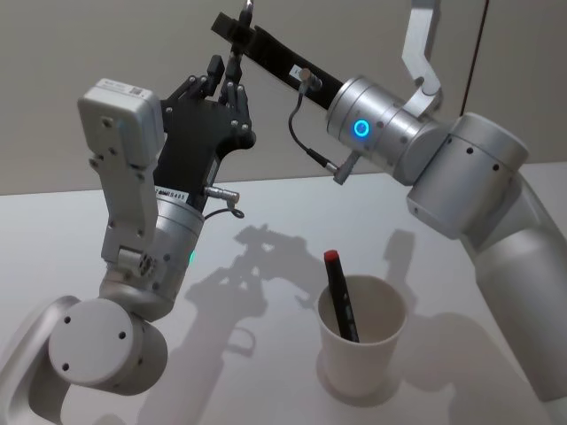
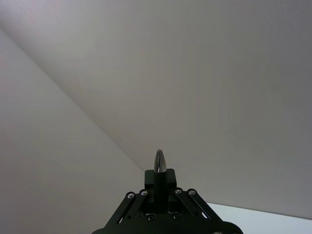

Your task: Place the pen into the pen holder.

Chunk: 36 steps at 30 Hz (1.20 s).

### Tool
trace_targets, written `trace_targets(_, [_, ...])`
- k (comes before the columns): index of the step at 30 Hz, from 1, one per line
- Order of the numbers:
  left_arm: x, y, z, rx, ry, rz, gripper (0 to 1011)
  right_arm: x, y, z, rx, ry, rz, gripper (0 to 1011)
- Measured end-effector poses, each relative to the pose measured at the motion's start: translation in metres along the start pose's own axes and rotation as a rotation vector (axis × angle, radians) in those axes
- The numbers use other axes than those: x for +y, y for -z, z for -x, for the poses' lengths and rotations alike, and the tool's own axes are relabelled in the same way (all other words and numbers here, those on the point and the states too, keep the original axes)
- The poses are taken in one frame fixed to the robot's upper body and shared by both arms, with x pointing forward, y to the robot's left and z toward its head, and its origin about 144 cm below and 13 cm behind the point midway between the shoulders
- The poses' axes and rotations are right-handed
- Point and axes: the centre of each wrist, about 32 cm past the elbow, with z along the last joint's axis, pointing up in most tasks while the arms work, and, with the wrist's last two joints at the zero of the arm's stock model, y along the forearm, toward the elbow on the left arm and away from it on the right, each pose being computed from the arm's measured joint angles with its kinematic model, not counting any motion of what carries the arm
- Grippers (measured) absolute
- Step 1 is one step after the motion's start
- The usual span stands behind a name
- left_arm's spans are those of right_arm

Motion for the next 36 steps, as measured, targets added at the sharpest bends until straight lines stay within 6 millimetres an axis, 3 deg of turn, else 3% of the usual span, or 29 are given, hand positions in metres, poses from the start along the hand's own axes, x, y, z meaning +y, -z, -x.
trace_targets(10, [0.000, 0.000, 0.000, 0.000, 0.000, 0.000, 131, 0.000, 0.000, 0.000, 0.000, 0.000, 0.000, 126])
trace_targets(16, [0.000, 0.000, 0.000, 0.000, 0.000, 0.000, 271, 0.000, 0.000, 0.001, -0.002, -0.001, -0.011, 125])
trace_targets(19, [0.000, 0.000, 0.000, 0.000, 0.000, 0.000, 406, 0.001, -0.001, 0.002, -0.003, -0.004, -0.032, 126])
trace_targets(22, [0.000, 0.000, 0.000, 0.000, 0.000, 0.000, 461, 0.001, -0.002, 0.004, -0.002, -0.008, -0.049, 125])
trace_targets(27, [0.000, 0.000, 0.000, 0.000, 0.000, 0.000, 639, 0.002, -0.006, 0.009, -0.001, -0.027, -0.100, 125])
trace_targets(36, [0.000, 0.000, 0.000, 0.000, 0.000, 0.000, 878, 0.001, -0.030, 0.023, -0.030, -0.073, -0.227, 125])
